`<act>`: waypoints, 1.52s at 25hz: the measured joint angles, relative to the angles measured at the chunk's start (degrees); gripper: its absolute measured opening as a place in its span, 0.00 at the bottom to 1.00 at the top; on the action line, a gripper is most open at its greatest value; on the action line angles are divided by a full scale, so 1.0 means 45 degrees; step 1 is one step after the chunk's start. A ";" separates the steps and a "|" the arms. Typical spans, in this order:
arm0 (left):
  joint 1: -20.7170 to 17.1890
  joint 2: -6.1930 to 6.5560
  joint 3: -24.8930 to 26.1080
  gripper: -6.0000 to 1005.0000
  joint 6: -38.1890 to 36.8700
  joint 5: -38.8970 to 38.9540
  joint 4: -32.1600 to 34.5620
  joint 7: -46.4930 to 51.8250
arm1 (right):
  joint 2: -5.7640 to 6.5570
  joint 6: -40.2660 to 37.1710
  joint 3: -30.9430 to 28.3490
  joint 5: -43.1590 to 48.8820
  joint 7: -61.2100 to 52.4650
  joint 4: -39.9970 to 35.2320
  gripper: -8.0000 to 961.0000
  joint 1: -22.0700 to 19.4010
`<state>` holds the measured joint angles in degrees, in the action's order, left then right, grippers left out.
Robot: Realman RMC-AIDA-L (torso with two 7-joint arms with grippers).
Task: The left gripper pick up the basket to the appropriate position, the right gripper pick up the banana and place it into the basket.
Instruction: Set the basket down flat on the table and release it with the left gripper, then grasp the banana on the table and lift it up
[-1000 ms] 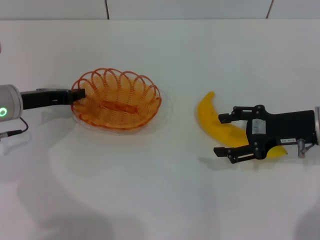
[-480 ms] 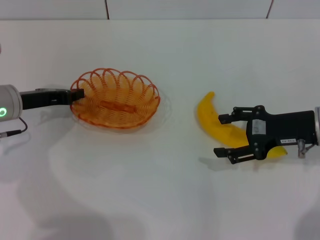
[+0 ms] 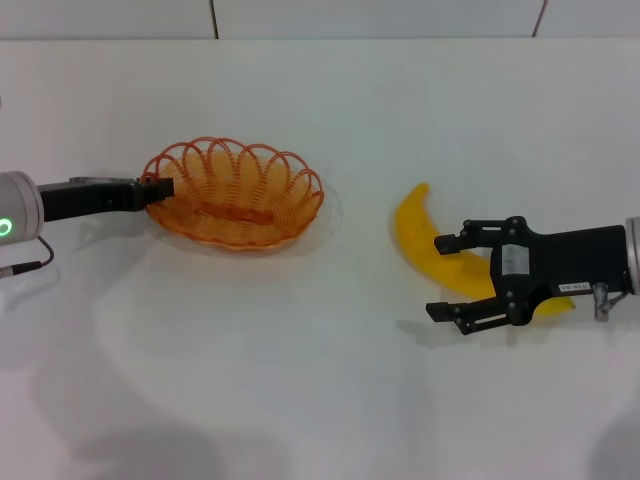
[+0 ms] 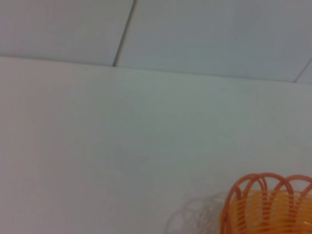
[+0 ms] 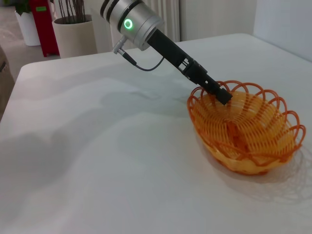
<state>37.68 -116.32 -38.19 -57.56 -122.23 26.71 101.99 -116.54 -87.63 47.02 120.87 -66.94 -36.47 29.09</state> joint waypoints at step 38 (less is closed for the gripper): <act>-0.1539 -0.0140 -0.0128 0.75 -0.0819 0.4985 -0.0849 -0.8205 | 0.0001 0.0113 -0.0136 -0.0070 0.0070 0.0292 0.93 0.0058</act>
<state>30.75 -116.95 -38.76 -61.25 -99.80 22.89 65.07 -116.54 -87.12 46.41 120.56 -66.62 -35.16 29.35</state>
